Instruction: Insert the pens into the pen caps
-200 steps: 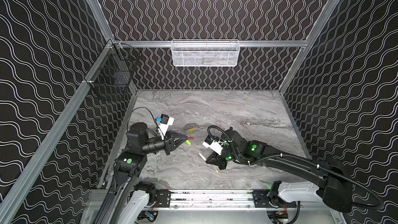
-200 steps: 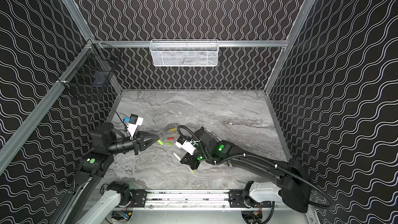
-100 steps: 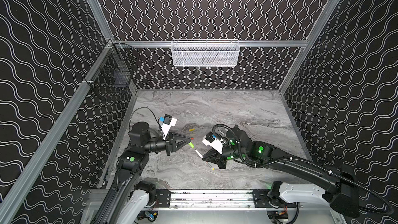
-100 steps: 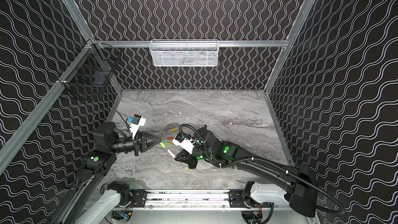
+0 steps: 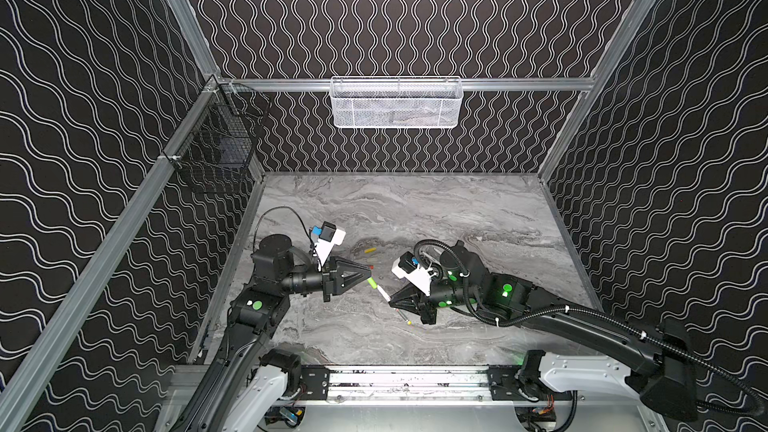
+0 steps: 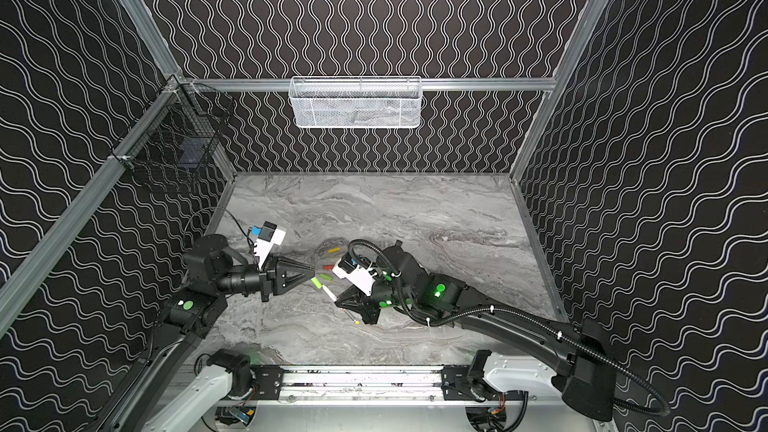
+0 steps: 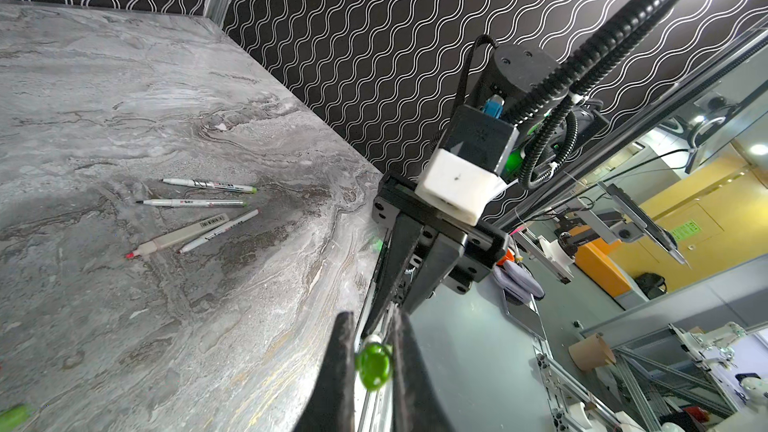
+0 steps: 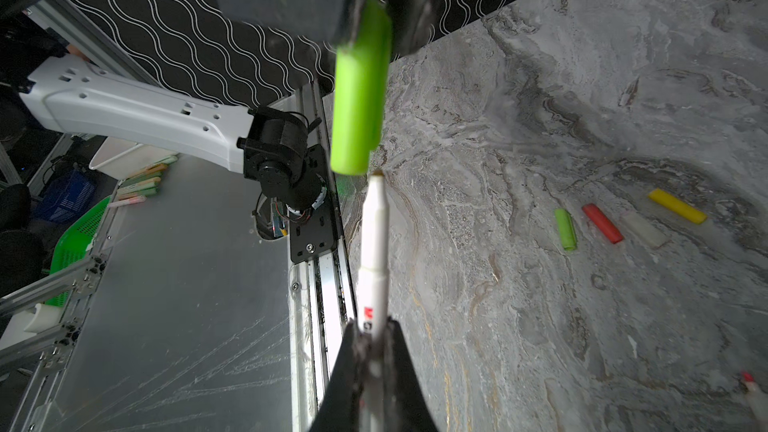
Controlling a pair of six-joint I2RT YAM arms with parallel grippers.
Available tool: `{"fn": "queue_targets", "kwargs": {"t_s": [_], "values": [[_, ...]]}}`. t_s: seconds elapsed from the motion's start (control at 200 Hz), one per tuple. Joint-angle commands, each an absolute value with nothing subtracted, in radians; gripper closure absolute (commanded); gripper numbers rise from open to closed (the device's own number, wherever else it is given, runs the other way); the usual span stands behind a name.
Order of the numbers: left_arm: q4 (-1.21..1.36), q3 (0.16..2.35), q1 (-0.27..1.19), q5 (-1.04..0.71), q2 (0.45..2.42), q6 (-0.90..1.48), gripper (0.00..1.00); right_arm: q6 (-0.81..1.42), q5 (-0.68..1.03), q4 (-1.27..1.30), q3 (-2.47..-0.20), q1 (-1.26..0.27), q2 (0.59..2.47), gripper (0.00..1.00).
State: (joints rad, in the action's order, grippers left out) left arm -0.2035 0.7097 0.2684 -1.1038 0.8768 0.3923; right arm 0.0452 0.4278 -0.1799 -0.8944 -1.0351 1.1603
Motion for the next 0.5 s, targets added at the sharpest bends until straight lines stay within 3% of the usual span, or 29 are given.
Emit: {"fn": "queue_targets", "kwargs": {"t_s": [0.0,0.496], "values": [[-0.188,0.713,0.276,-1.105,0.880,0.387,1.00,0.046,0.423,-0.131,-0.908,-1.038,1.161,1.00],[-0.279,0.744,0.285,-1.014,0.838,0.328,1.00,0.050,0.426,-0.137,-0.906,-1.050,1.176,1.00]]}}
